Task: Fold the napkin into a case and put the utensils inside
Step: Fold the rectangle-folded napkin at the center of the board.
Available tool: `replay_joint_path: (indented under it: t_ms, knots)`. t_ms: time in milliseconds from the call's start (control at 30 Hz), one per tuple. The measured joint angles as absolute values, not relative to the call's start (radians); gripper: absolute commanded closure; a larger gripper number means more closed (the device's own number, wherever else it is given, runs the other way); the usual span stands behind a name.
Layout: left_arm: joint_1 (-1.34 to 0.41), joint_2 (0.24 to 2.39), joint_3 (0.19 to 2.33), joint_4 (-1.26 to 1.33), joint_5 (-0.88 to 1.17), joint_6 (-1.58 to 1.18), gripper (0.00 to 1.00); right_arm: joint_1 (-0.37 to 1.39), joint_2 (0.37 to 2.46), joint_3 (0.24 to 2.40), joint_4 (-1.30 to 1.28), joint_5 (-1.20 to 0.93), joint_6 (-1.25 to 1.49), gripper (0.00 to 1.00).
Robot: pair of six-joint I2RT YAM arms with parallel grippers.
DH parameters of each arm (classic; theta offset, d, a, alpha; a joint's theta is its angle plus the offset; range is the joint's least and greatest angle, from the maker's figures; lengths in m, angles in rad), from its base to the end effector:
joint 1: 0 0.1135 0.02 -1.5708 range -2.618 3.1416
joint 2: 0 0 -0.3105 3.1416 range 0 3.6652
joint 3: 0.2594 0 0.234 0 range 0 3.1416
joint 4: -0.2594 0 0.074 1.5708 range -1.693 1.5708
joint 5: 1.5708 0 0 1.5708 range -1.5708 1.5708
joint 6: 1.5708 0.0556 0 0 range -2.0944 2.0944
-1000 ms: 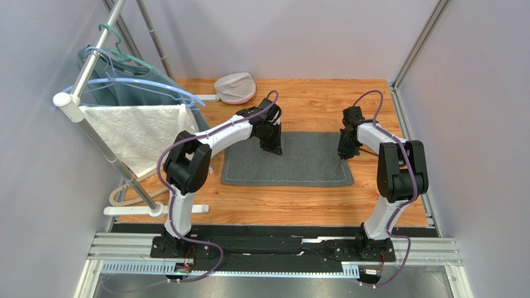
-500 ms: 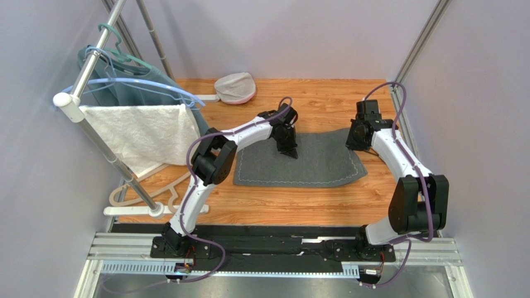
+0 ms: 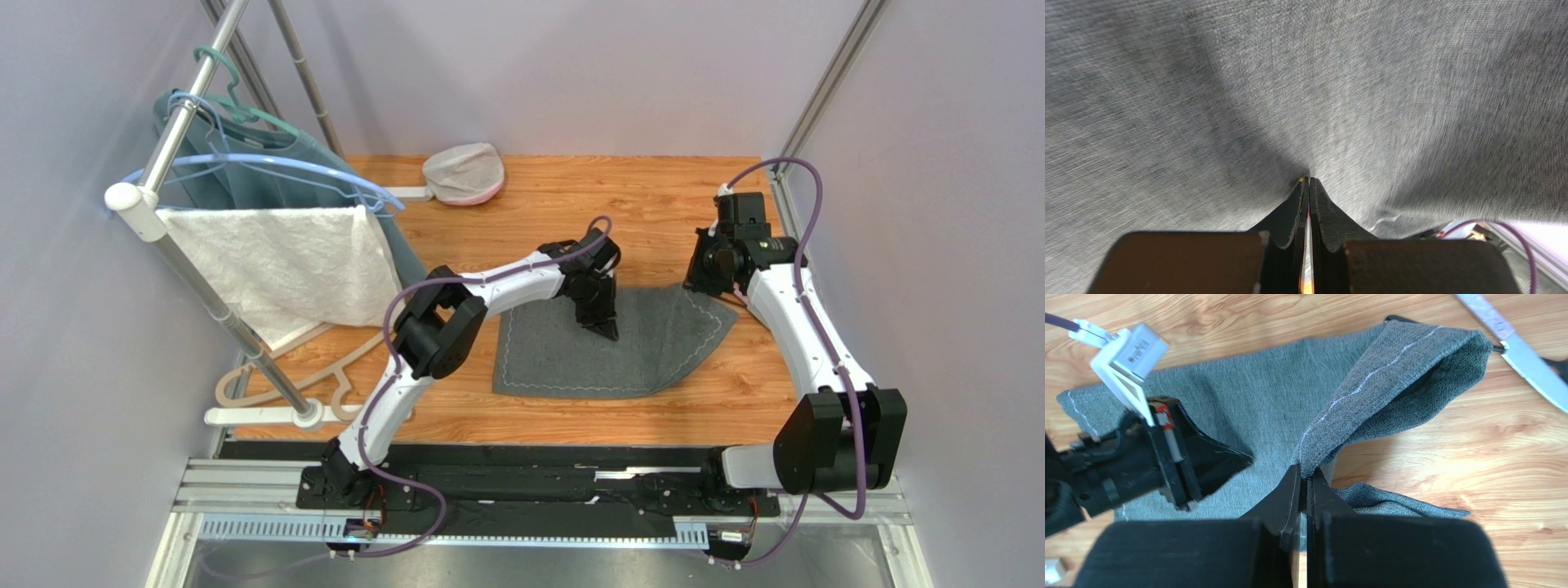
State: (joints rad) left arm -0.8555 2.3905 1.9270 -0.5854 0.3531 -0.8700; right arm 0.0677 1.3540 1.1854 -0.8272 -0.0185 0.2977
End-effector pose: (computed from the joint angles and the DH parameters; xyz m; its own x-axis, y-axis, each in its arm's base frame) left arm 0.3390 -0.4195 0.1686 -0.9944 0.0511 -0.0923 0.0951 0.8131 -0.5743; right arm 0.2561 0.0184 0.3292 -0.8232 0.2381 -0.5154 0.1713 0.9697 0.1744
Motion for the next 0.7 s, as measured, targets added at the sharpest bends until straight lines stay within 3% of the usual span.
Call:
replay_joint_path:
  t_ms: [400, 567, 700]
  knots:
    - [-0.676, 1.992, 1.519, -0.659, 0.207, -0.673, 0.92, 0.07, 1.352, 1.184, -0.827, -0.086, 0.293, 1.0]
    - [-0.695, 1.972, 1.38, -0.641, 0.173, -0.647, 0.92, 0.119, 1.35, 1.184, -0.826, -0.099, 0.3, 1.0]
    - [-0.701, 1.981, 1.344, -0.617, 0.193, -0.653, 0.92, 0.255, 1.352, 1.184, -0.806, -0.134, 0.372, 1.0]
